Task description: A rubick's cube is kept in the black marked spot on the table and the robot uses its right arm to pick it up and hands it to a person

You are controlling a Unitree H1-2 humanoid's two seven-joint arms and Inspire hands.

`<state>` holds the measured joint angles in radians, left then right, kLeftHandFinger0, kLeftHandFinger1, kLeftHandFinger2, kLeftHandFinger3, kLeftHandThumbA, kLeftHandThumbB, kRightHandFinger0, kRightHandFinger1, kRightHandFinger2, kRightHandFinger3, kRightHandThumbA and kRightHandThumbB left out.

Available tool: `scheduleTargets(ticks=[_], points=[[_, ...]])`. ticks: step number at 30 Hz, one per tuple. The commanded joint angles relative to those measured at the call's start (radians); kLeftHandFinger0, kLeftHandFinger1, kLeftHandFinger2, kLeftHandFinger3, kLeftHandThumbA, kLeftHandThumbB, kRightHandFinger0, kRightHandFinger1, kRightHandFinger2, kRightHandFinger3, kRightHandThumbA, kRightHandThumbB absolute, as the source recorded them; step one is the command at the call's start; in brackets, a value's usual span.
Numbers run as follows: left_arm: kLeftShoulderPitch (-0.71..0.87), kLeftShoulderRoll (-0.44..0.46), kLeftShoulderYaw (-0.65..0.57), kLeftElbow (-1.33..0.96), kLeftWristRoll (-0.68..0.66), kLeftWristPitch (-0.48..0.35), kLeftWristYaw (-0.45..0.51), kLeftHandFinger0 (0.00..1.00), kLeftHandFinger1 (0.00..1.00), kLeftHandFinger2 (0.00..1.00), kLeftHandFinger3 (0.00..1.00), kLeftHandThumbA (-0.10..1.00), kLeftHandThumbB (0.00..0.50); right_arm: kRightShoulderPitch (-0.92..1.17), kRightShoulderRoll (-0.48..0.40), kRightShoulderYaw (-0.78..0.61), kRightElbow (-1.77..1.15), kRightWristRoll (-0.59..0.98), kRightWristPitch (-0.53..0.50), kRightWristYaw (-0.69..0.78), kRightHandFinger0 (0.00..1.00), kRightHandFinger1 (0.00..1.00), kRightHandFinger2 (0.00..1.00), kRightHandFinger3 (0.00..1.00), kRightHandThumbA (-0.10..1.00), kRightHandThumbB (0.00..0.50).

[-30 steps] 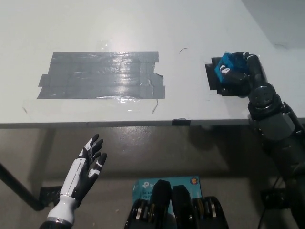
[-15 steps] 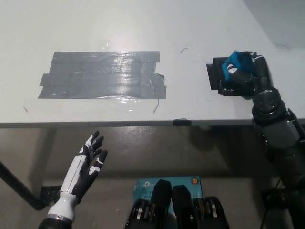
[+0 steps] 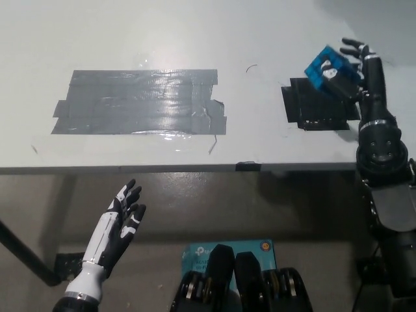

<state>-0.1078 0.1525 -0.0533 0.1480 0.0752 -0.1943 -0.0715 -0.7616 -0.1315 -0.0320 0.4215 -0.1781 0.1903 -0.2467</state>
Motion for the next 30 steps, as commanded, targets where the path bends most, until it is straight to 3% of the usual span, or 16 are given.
scheduleTargets(ticks=[1, 12, 20, 24, 30], points=[[-0.025, 0.017, 0.004, -0.027, 0.006, -0.027, -0.007, 1.0, 1.0, 1.0, 1.0, 0.82, 0.206, -0.037, 0.016, -0.032, -0.362, 0.023, 0.084, 0.016, 0.0, 0.4, 0.78, 0.81, -0.1, 0.188], [-0.032, 0.018, 0.005, -0.028, -0.004, -0.02, -0.014, 1.0, 1.0, 1.0, 1.0, 0.81, 0.209, -0.035, 0.043, -0.03, -0.444, 0.024, 0.138, 0.029, 0.03, 0.45, 0.83, 0.87, -0.1, 0.184], [-0.036, 0.019, 0.002, -0.017, 0.003, -0.025, -0.011, 1.0, 1.0, 1.0, 1.0, 0.82, 0.212, -0.046, 0.053, -0.01, -0.39, 0.021, 0.101, 0.036, 0.0, 0.32, 0.77, 0.87, -0.1, 0.186], [-0.03, 0.019, 0.0, -0.023, 0.006, -0.02, -0.012, 1.0, 1.0, 1.0, 1.0, 0.83, 0.213, -0.077, 0.065, 0.012, -0.295, 0.005, 0.085, 0.035, 0.0, 0.42, 0.86, 0.9, -0.1, 0.195], [-0.035, 0.019, -0.001, -0.029, 0.006, -0.013, -0.014, 1.0, 1.0, 1.0, 1.0, 0.82, 0.205, -0.161, 0.057, 0.058, -0.112, -0.034, 0.021, 0.021, 0.0, 0.42, 0.83, 0.91, -0.1, 0.169]])
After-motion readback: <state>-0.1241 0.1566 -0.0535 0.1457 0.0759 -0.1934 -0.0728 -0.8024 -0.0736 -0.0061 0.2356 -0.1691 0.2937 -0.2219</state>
